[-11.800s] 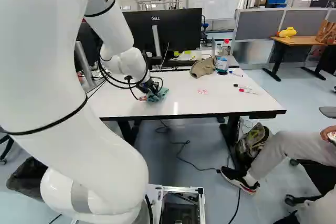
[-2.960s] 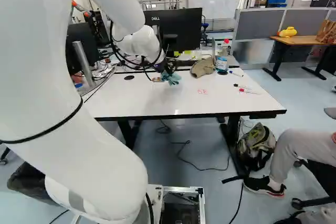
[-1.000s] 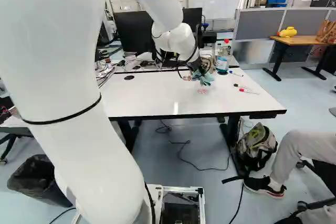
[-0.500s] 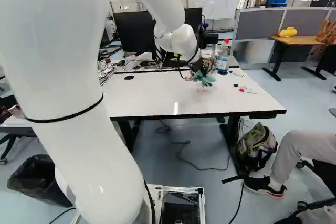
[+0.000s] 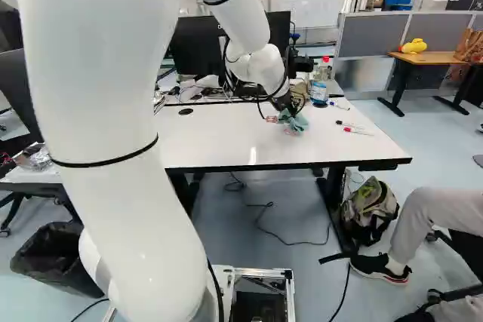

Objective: Clean the table with the green towel

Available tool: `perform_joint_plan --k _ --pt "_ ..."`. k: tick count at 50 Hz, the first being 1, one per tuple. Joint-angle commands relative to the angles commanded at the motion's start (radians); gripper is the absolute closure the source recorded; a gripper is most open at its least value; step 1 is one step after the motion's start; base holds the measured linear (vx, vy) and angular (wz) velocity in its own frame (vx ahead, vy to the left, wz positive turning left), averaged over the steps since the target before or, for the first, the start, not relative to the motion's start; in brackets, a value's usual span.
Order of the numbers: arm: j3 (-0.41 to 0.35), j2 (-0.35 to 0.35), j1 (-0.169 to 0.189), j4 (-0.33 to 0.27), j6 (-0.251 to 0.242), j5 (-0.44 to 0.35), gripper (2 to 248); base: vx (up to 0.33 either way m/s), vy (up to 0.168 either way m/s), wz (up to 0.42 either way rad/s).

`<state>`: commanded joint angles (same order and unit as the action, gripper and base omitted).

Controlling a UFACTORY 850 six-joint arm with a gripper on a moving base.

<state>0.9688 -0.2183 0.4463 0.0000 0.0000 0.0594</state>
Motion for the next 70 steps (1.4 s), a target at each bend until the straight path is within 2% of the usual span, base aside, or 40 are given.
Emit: perform_joint_plan --k 24,43,70 --pt "0.012 -0.065 0.000 0.000 0.000 0.000 200 0.000 0.000 0.000" --pt "0.012 -0.065 0.000 0.000 0.000 0.006 200 0.000 0.000 0.000" --pt "0.012 -0.065 0.000 0.000 0.000 0.079 200 0.000 0.000 0.000"
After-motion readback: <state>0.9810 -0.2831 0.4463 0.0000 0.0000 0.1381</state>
